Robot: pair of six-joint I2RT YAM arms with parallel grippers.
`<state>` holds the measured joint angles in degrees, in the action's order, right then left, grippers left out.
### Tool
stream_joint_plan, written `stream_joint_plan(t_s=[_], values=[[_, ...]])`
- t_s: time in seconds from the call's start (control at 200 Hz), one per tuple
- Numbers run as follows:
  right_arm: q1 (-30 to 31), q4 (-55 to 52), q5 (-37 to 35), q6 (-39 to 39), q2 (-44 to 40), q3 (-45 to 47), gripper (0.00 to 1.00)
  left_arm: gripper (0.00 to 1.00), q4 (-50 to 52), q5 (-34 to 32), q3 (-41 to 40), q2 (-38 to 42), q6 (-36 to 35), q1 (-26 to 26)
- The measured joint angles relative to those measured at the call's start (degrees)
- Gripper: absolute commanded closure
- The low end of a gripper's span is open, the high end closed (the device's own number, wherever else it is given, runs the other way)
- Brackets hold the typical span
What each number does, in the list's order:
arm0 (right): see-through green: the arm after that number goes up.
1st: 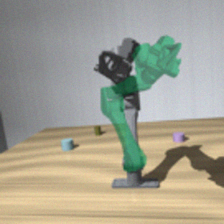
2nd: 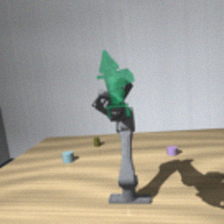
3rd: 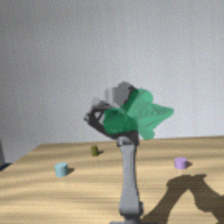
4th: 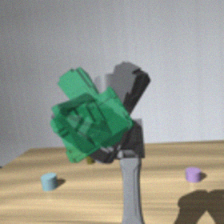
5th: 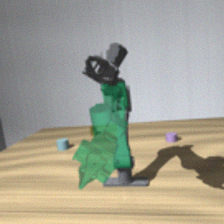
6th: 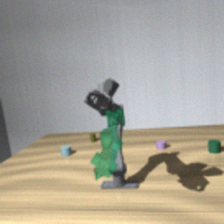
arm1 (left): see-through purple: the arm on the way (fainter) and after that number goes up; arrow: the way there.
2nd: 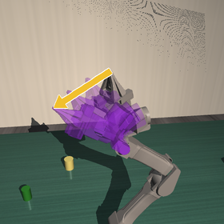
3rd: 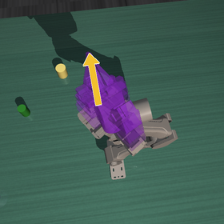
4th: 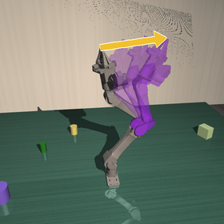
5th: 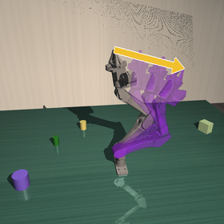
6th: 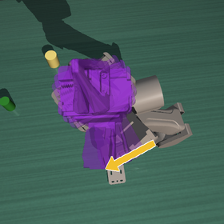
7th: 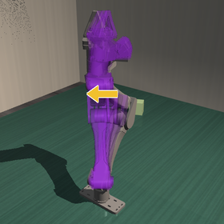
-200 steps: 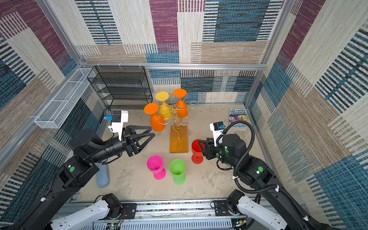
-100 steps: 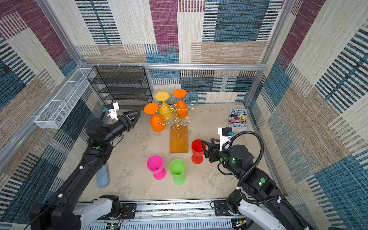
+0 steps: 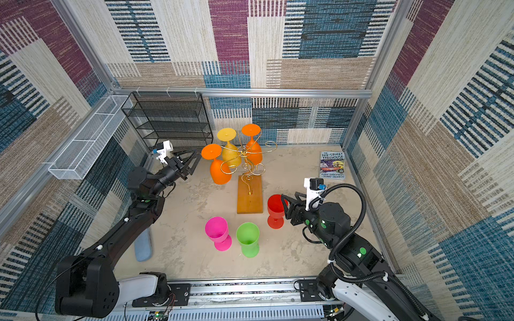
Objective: Take the wine glass off the wine glass rack
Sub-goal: Pick up the wine glass from the wine glass rack.
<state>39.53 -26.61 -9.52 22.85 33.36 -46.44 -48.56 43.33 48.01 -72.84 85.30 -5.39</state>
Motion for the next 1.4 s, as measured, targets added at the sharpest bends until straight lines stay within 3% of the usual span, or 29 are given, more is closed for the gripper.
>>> stream_joint_plan(t_s=[0.671,1.397], values=[[0.0,1.2,0.0,-0.2,-0.7,1.4,0.36,0.50,9.8,0.4,0.4,2.9,-6.7,0.0],[0.0,1.5,0.0,0.3,-0.1,2.2,0.36,0.55,20.1,0.1,5.5,-0.7,-14.8,-2.6]])
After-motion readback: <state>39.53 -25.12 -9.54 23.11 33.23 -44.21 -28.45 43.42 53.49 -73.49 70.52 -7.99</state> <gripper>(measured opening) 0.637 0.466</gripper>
